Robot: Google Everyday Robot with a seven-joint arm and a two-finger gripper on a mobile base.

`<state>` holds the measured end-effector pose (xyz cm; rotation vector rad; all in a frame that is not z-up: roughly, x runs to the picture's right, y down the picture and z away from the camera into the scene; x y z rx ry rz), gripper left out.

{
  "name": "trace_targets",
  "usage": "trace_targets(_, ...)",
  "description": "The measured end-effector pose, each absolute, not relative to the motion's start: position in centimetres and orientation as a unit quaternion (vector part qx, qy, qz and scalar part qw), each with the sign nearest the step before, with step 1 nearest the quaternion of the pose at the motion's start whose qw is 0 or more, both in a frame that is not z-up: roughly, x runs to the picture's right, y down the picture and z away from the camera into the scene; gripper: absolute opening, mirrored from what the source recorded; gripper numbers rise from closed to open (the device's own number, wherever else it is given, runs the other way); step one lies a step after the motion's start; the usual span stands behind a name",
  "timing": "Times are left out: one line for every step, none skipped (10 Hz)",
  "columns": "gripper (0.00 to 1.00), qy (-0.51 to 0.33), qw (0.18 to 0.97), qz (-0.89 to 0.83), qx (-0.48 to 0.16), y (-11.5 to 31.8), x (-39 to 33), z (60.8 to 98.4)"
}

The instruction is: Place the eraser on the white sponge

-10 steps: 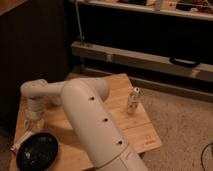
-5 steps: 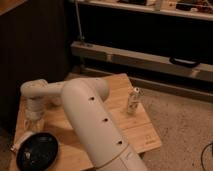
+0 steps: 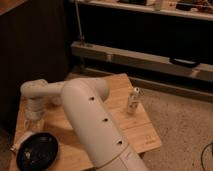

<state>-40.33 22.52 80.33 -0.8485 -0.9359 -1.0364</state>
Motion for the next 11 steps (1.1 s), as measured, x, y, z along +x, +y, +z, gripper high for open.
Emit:
trace_targets(0.00, -0.418, 0.684, -0.462, -0.379, 22.53, -40.33, 80.34)
trace_targets(0.02, -0.418, 0.684, -0.462, -0.379, 22.53, -40.33, 80.33)
trace_targets(0.10, -0.418, 0.684, -0.462, -0.379, 22.53, -40.33, 80.34)
trace_targets(0.19, -0.418, 0.684, -0.462, -0.379, 22.53, -40.33, 80.33)
trace_targets(0.27, -0.418, 0.684, -0.462, -0.379, 22.53, -40.32, 80.34)
trace_targets(0.29, -0.418, 0.684, -0.462, -0.379, 22.53, -40.32, 80.34)
trace_targets(0.29, -0.418, 0.684, -0.462, -0.379, 22.53, -40.32, 80.34)
trace_targets(0.29, -0.418, 0.684, -0.462, -0.379, 22.53, -40.32, 80.34)
trace_targets(0.29, -0.418, 0.684, -0.462, -0.379, 22.53, -40.32, 80.34)
trace_targets(0.29, -0.418, 0.684, -0.462, -0.379, 22.53, -40.32, 80.34)
trace_targets(0.29, -0.418, 0.684, -0.462, -0.379, 22.53, -40.32, 80.34)
